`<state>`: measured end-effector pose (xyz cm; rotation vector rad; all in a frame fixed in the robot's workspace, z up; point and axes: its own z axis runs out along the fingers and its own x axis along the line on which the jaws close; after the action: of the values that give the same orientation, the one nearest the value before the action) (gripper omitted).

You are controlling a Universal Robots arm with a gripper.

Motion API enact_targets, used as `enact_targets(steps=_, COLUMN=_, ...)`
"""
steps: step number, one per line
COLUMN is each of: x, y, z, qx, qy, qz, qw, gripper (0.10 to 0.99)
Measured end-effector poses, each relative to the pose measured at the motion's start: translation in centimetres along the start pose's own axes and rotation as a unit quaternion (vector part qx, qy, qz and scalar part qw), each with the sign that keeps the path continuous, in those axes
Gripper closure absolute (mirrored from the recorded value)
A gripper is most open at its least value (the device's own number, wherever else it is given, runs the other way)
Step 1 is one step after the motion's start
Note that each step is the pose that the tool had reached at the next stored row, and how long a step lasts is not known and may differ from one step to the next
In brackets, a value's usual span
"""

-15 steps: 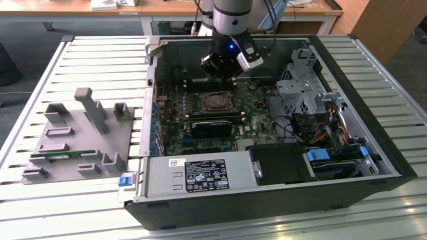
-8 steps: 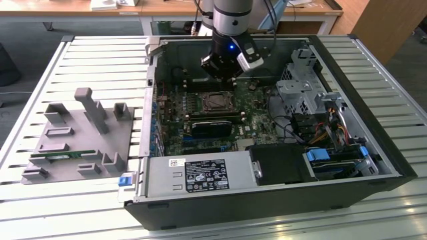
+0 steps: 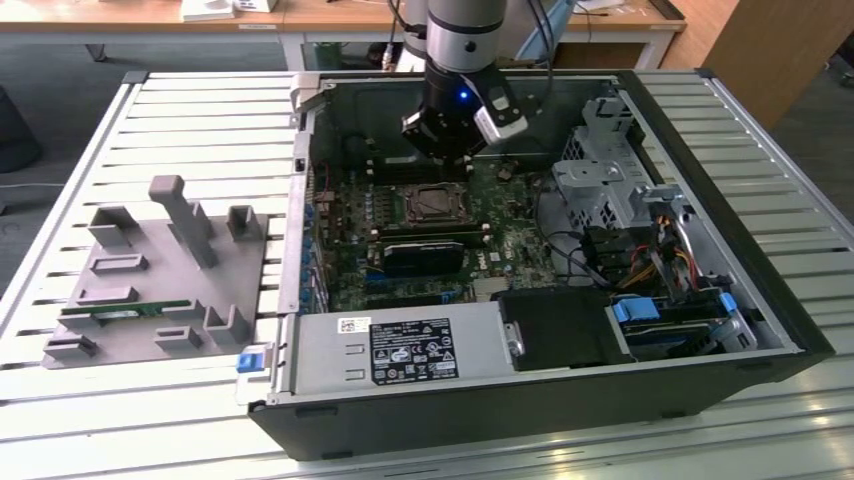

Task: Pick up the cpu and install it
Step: 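Install the second cpu locking lever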

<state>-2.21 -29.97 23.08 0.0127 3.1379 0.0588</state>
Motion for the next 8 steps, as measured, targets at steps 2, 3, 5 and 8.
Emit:
enact_targets(steps=2, x=0.00, y=-0.05, z=0.00, qx=0.0000, qy=0.0000, qz=0.000, qw=1.0000, gripper=0.980)
enact_targets(steps=3, x=0.00, y=-0.08, z=0.00, qx=0.0000, qy=0.0000, qz=0.000, qw=1.0000, gripper=0.980)
enact_targets(steps=5, x=0.00, y=-0.12, z=0.00, qx=0.0000, qy=0.0000, qz=0.000, qw=1.0000, gripper=0.980)
enact_targets(steps=8, x=0.00, y=-0.19, z=-0.01, qx=0.0000, qy=0.0000, qz=0.000, qw=1.0000, gripper=0.980)
